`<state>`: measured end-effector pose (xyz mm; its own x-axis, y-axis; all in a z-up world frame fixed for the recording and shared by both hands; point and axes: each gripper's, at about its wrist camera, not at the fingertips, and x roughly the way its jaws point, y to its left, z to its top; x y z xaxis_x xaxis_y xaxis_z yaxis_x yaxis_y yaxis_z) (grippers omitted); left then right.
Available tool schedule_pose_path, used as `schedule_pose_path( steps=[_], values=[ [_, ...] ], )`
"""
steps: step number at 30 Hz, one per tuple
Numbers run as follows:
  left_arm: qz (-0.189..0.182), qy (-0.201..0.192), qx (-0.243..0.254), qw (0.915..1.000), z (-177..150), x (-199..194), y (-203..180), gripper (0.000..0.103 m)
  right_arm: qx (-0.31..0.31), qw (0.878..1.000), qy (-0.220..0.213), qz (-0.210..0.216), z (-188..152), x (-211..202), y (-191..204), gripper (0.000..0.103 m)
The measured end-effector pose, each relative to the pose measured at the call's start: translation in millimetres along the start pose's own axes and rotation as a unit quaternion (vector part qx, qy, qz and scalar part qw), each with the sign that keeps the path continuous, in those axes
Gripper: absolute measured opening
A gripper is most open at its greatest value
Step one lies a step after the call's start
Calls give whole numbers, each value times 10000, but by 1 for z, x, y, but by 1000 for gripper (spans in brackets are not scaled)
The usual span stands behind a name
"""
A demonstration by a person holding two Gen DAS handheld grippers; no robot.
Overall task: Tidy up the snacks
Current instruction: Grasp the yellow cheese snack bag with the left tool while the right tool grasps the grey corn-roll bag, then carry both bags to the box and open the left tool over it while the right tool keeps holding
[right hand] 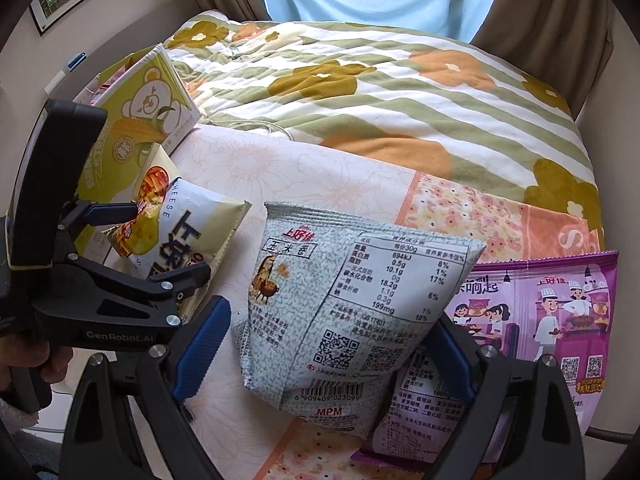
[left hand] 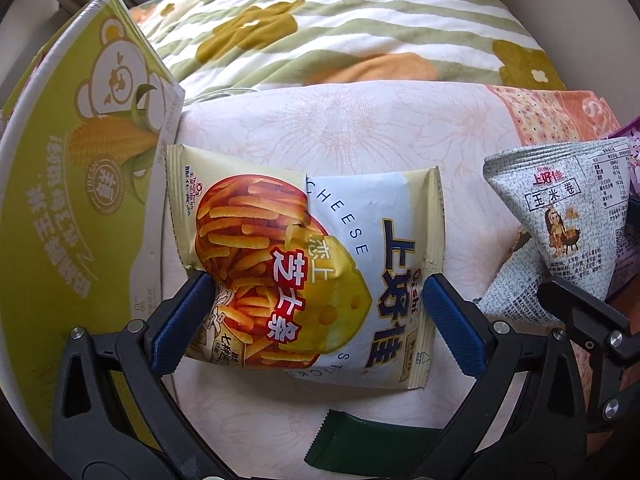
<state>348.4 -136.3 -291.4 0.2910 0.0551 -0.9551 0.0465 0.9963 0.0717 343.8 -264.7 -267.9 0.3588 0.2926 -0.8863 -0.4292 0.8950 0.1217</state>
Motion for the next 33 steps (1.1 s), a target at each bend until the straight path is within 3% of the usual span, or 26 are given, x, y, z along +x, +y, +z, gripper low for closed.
schedule_pose_path(
  steps=[6, 16, 27, 29, 30, 33],
  values=[
    [-163, 184, -5, 9997, 5, 5, 2, 102, -18, 10000, 22, 8, 1, 3, 2, 92],
    [-510, 128, -1, 9986, 1, -12, 16, 71, 27, 10000, 17, 44, 1, 3, 2, 92],
    [-852, 85, -254, 9960, -4, -31, 22, 62, -59, 10000, 60, -23, -5, 5, 9, 86],
    [-856, 16, -253, 9960, -5, -36, 22, 62, -63, 10000, 61, -46, -6, 6, 10, 81],
    [-861, -7, -247, 9960, -6, -39, 21, 62, -36, 10000, 82, -5, -6, 6, 9, 71],
    [-869, -116, -236, 9959, -7, -50, 22, 61, 29, 10000, 15, -2, -8, 1, 8, 68]
  ],
)
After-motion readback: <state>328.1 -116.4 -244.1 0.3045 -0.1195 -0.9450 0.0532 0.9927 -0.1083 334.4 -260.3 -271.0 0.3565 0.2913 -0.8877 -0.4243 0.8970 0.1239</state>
